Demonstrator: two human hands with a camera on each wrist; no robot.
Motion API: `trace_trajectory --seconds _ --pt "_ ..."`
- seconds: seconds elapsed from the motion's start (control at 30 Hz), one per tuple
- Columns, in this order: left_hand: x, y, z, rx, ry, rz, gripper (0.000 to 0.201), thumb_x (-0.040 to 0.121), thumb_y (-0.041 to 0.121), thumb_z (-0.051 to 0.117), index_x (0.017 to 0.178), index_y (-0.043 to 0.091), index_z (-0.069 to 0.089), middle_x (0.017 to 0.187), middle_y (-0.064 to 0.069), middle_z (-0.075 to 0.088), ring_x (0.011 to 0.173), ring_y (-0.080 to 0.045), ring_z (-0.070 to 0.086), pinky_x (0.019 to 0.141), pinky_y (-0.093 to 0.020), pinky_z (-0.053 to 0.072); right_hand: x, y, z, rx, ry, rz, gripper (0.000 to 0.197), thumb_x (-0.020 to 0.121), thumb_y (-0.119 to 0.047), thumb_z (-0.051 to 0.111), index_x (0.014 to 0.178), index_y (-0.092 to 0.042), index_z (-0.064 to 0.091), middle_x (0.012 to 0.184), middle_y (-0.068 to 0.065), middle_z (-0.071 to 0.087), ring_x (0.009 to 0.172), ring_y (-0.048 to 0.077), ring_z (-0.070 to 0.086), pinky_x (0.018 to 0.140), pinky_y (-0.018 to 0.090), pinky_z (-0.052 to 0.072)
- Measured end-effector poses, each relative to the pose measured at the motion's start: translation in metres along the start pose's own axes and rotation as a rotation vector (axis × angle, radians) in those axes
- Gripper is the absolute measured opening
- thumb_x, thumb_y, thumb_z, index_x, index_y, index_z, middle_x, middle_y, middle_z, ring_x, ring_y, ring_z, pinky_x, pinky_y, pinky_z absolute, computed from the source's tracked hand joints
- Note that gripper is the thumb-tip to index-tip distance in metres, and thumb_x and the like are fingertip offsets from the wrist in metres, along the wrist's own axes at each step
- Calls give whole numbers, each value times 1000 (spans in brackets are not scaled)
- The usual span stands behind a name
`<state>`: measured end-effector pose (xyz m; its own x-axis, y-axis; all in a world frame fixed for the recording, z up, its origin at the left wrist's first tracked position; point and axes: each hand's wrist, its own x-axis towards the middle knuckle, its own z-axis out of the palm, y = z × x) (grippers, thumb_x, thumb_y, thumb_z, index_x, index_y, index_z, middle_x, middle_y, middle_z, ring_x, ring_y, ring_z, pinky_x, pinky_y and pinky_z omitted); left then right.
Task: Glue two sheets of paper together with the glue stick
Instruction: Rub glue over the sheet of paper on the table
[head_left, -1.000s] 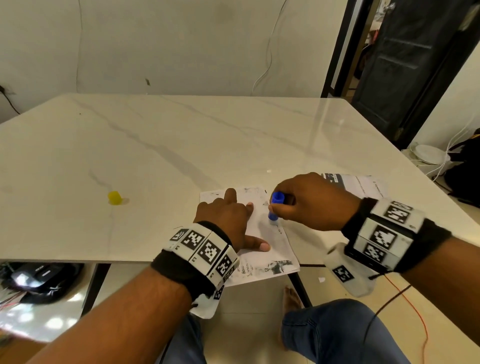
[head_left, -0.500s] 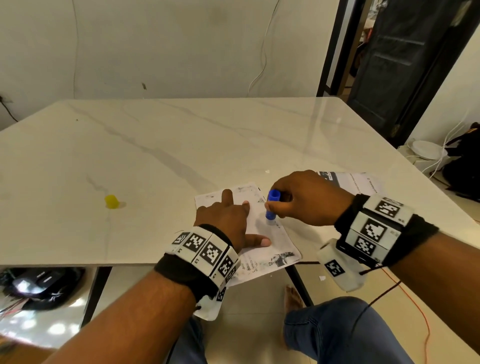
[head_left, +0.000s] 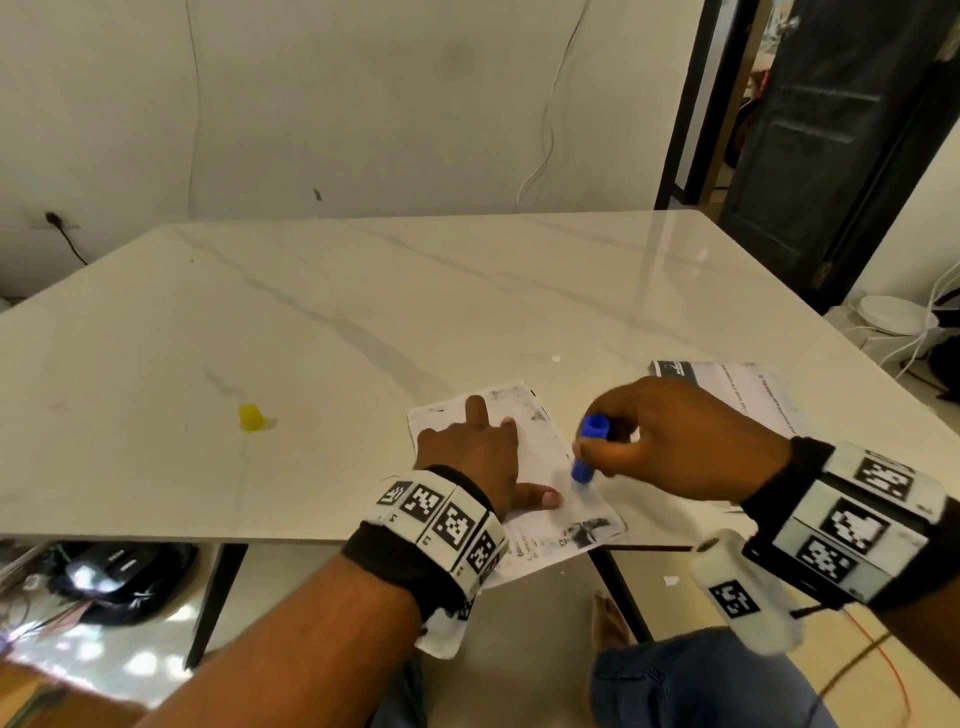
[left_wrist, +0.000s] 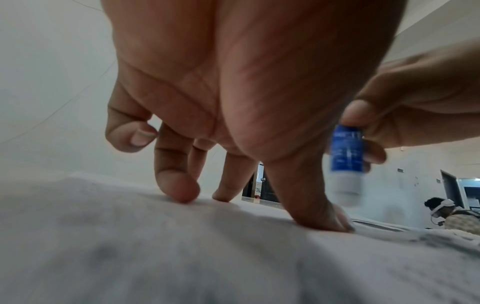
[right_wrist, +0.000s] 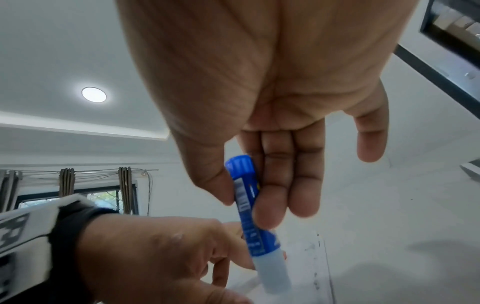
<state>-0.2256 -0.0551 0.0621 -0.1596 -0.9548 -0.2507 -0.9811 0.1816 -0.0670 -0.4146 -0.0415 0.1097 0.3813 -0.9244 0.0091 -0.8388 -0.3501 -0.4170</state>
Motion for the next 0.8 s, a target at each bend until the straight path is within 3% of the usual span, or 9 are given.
trace_trajectory --seconds 0.13,0.43,0.57,0.63,0.7,0.8 --pt "0 1 1 -15 10 -10 102 73 85 48 151 23 27 141 -10 35 108 -30 59 88 -45 53 13 3 5 9 37 -9 26 90 -50 60 89 -29 77 81 -6 72 77 12 65 80 42 56" --pt "4 6 -4 32 -30 -37 99 69 88 47 143 23 38 137 -9 39 105 -29 60 87 -46 53 -28 14 9 -44 24 -3 30 91 -50 54 94 -25 70 81 -1 68 76 14 62 76 34 54" --pt "1 11 -7 44 -38 -84 97 69 90 45 139 23 42 139 -8 38 104 -28 60 81 -40 51 -38 26 8 125 96 58 22 90 -49 55 90 -32 70 77 -5 71 75 12 64 74 31 52" --pt "0 17 -16 55 -51 -116 90 67 91 46 124 22 52 131 -6 43 90 -24 57 72 -35 44 -39 38 13 355 216 136 20 91 -46 57 91 -32 71 74 -6 73 73 11 67 74 28 51" --pt "1 23 -27 82 -61 -136 86 66 92 45 108 19 58 116 -5 51 78 -20 51 69 -32 41 -39 50 24 679 311 230 18 92 -38 61 93 -26 74 74 -1 75 72 16 69 78 31 54" --pt "5 22 -40 141 -40 -116 81 69 93 36 74 15 57 75 1 59 58 -14 49 59 -27 41 -40 65 41 887 412 314 18 95 -32 61 95 -22 75 75 7 74 75 22 66 82 37 54"
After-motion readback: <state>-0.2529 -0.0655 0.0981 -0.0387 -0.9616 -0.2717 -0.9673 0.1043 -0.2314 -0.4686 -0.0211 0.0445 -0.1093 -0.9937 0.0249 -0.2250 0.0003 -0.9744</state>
